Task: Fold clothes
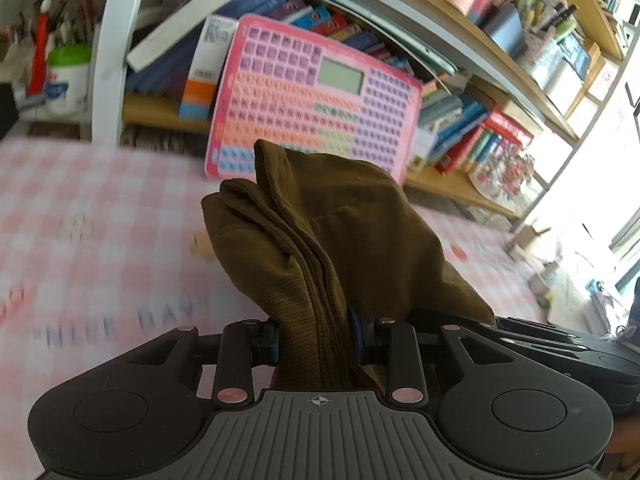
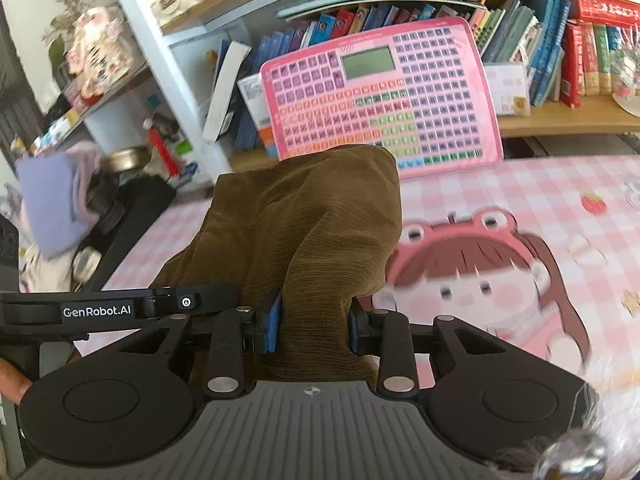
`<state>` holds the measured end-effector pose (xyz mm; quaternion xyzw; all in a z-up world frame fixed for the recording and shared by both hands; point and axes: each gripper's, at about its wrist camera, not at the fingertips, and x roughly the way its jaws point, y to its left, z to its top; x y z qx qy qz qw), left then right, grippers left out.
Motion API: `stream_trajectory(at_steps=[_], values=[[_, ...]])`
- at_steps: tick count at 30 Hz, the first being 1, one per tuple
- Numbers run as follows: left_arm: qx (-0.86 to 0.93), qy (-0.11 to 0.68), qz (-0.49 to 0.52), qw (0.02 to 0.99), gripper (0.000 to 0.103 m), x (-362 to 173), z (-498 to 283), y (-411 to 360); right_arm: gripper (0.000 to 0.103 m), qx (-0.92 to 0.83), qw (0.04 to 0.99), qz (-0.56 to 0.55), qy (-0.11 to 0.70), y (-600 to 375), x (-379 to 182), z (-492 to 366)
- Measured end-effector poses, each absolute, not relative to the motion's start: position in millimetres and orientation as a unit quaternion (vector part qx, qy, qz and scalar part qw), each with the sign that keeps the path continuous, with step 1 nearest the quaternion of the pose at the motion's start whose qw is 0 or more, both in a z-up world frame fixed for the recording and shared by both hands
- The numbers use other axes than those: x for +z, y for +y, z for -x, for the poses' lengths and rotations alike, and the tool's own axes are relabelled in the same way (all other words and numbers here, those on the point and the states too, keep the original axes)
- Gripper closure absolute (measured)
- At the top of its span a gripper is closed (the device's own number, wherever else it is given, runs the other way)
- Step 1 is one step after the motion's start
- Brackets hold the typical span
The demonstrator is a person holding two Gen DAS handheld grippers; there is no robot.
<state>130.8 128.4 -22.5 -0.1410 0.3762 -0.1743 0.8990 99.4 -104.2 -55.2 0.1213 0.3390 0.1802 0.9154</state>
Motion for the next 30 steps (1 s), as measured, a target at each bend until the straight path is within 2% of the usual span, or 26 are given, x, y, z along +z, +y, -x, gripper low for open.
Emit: stream_trajectory(at_steps=[12, 17, 21, 23, 27, 30], values=[[-0.161, 0.358, 0.143, 0.908, 0.073, -51.3, -196.3, 150.1, 0.073, 0.170, 0.928, -0.102, 0.316, -76.1, -78.0, -178.1], [-0.126, 0.386, 0.143, 0.903, 0.064, -78.1, -207.9, 153.1, 0.070, 0.162, 0.919, -0.089, 0.347, -68.5, -105.2, -198.1], [-0.121, 0.380, 0.138, 0.906, 0.063, -82.0, -204.8, 151.3, 0.067, 0.151, 0.922, -0.094, 0.344, -66.4, -112.4, -197.6], [-0.121, 0.382, 0.138, 0.906, 0.059, -81.1, -204.3, 152.3, 0.066, 0.149, 0.922, -0.092, 0.345, -67.1, -111.9, -197.9], [-0.105, 0.369, 0.119, 0.916, 0.048, -72.0, -194.1, 152.2, 0.046, 0.128, 0.927, -0.083, 0.342, -70.0, -106.3, -192.6], [-0.094, 0.342, 0.109, 0.928, 0.039, -59.8, -177.6, 154.7, 0.040, 0.116, 0.935, -0.077, 0.328, -75.1, -96.8, -180.0]])
